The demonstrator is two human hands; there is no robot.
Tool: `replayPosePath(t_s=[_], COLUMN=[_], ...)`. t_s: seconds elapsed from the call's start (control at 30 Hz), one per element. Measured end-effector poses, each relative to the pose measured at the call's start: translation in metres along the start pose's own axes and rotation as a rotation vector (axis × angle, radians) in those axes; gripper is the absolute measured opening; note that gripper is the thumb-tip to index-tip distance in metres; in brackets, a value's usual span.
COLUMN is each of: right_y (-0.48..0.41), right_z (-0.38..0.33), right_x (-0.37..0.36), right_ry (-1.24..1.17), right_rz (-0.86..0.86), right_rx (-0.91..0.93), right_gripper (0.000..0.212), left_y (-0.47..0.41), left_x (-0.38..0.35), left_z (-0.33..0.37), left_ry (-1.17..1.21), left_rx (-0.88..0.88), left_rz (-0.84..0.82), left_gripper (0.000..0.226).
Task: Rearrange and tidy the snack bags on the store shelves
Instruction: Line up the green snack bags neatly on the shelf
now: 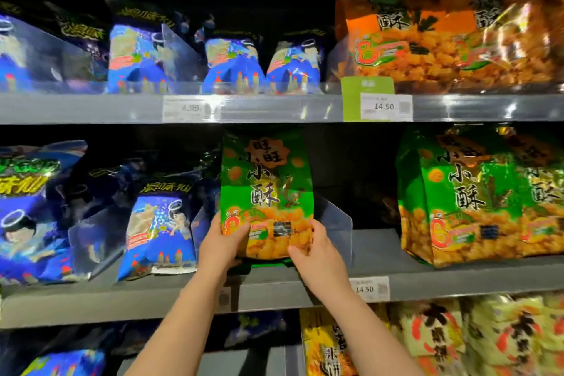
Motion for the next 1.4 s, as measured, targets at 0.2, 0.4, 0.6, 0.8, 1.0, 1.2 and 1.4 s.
replayPosePath(t_s=[0.2, 0.4, 0.6, 0.8, 1.0, 1.2, 1.4], right_y=[0.009, 0.027, 0.04, 0.053, 0.065, 0.053, 0.025], right_z=[0.005, 0.009, 0.015, 0.04, 0.084, 0.126, 0.143], right_x=[0.004, 0.017, 0.044, 0.078, 0.11, 0.143, 0.165], right_ry=[-0.174, -0.359, -0.504, -0.549, -0.576, -0.566, -0.586], right_rz=[-0.002, -0.009, -0.119, -0.111, -0.054, -0.069, -0.156], right_rx=[-0.002, 0.042, 0.078, 0.133, 0.136, 0.05, -0.02], right_gripper=[0.056, 0.051, 0.047, 0.038, 0.034, 0.035, 0.041], left_y=[0.016, 0.041, 0.077, 0.132, 0.184, 0.213, 0.215], left_x=[0.003, 0.012, 0.008, -0.012, -0.056, -0.119, -0.168], left_z=[0.008, 0.024, 0.046, 0.066, 0.072, 0.073, 0.082], left_ry=[-0.074, -0.08, 0.016, 0.148, 0.157, 0.076, 0.067], left_rx=[-0.104, -0.179, -0.184, -0.137, -0.177, -0.236, -0.237], left_rz=[0.042, 0.121, 0.229, 0.257, 0.312, 0.33, 0.295], left_gripper=[0.048, 0.049, 0.039, 0.033, 0.037, 0.046, 0.051])
Point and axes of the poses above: each hand's wrist, its own y-axis away from the middle knuckle, its own x-axis out of the back of the hand, z = x × y, the point moved 2 cm from there along -y, towards the middle knuckle, and after that the axes turned 13 degrees about -x, right-handed, at the moved point
